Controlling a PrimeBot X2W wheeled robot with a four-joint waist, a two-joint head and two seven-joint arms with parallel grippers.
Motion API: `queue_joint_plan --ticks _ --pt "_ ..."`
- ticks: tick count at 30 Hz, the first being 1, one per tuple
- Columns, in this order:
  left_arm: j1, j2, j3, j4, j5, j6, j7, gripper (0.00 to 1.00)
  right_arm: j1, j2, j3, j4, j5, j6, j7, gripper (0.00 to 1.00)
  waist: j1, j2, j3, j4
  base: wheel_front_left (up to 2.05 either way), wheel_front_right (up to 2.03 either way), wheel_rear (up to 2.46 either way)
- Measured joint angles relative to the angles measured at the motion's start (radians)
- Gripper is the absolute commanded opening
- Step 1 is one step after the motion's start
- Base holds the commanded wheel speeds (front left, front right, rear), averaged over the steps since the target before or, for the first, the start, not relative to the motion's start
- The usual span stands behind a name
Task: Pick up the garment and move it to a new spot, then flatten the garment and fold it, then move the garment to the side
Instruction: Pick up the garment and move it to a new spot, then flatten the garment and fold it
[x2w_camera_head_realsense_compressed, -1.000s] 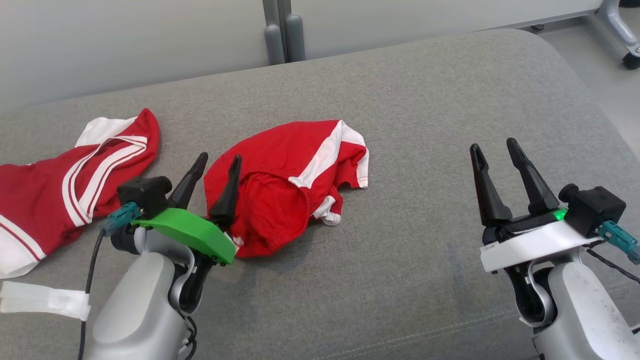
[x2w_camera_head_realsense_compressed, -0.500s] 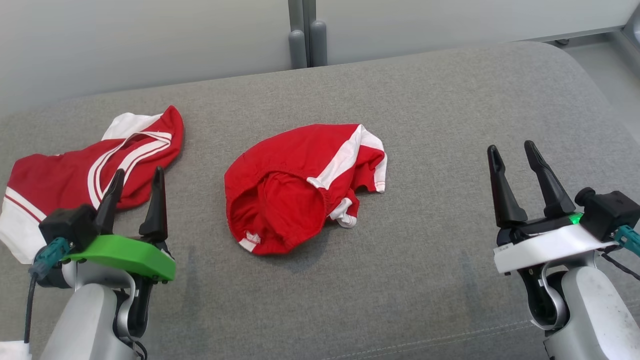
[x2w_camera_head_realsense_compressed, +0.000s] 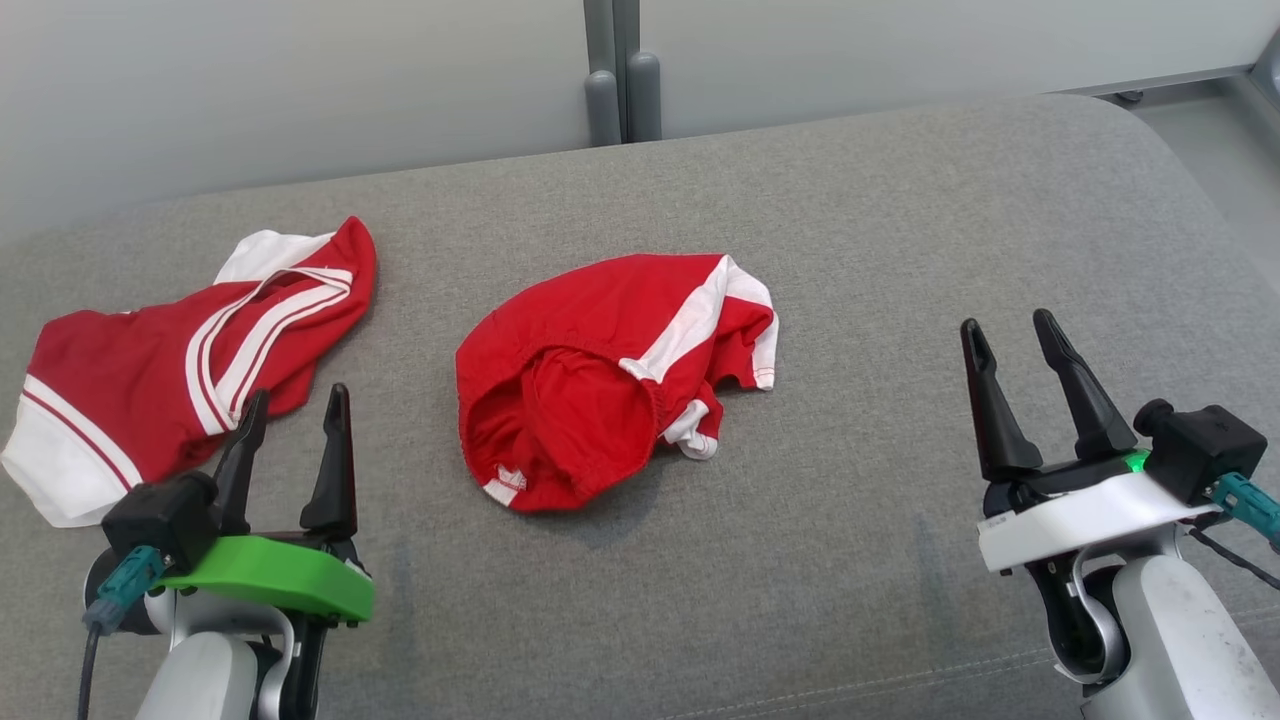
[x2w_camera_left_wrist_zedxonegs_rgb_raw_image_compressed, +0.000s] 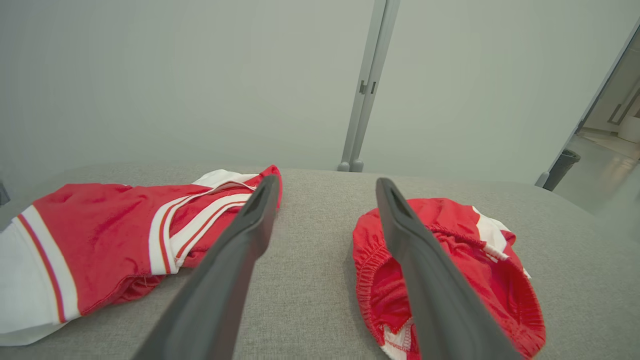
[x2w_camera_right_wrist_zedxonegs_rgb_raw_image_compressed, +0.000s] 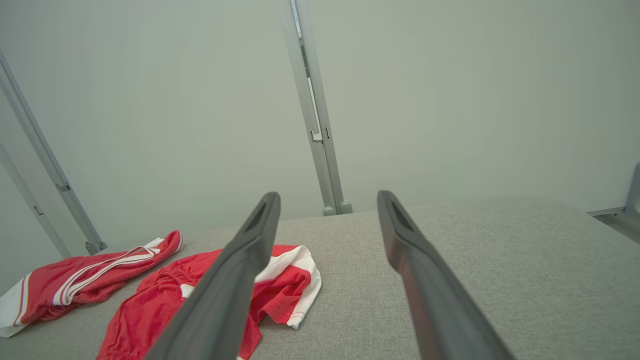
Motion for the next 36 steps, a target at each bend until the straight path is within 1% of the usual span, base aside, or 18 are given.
queue_joint_plan --ticks 6,17,20,25,28,29,36 --pt "0.014 -0.004 0.020 -0.039 0.016 0.000 0.000 1.00 0.000 0.000 0.000 0.000 -0.001 0.000 0.000 1.00 0.0000 0.0000 0.001 -0.001 0.00 0.00 0.00" --pt "0.045 -0.037 0.052 -0.088 0.028 -0.002 0.000 1.00 0.000 0.003 0.003 -0.001 -0.001 0.000 0.000 1.00 0.0000 0.0000 0.008 -0.004 0.00 0.00 0.00" --pt "0.051 -0.047 0.045 -0.090 0.027 -0.020 0.000 1.00 0.000 0.004 0.004 -0.001 -0.001 0.000 0.000 1.00 0.0000 0.0000 0.011 -0.005 0.00 0.00 0.00" --pt "0.052 -0.069 -0.009 -0.095 -0.011 -0.059 0.000 1.00 0.000 0.005 -0.002 0.000 0.002 0.000 0.000 1.00 0.0000 0.0000 0.025 -0.005 0.00 0.00 0.00" --pt "0.051 -0.071 -0.061 -0.083 -0.021 -0.075 0.000 1.00 -0.002 0.008 0.011 0.004 0.002 0.000 0.000 1.00 0.0000 0.0000 0.034 -0.007 0.00 0.00 0.00" --pt "0.047 -0.076 -0.093 -0.082 -0.025 -0.082 0.006 1.00 -0.003 0.010 0.022 0.007 0.002 0.000 0.000 1.00 0.0000 0.0000 0.039 -0.013 0.00 0.00 0.00" --pt "0.003 -0.085 -0.194 -0.054 -0.067 -0.091 0.091 1.00 -0.025 0.014 0.037 0.012 0.010 0.000 0.000 1.00 0.0000 0.0000 0.062 -0.044 0.00 0.00 0.00"
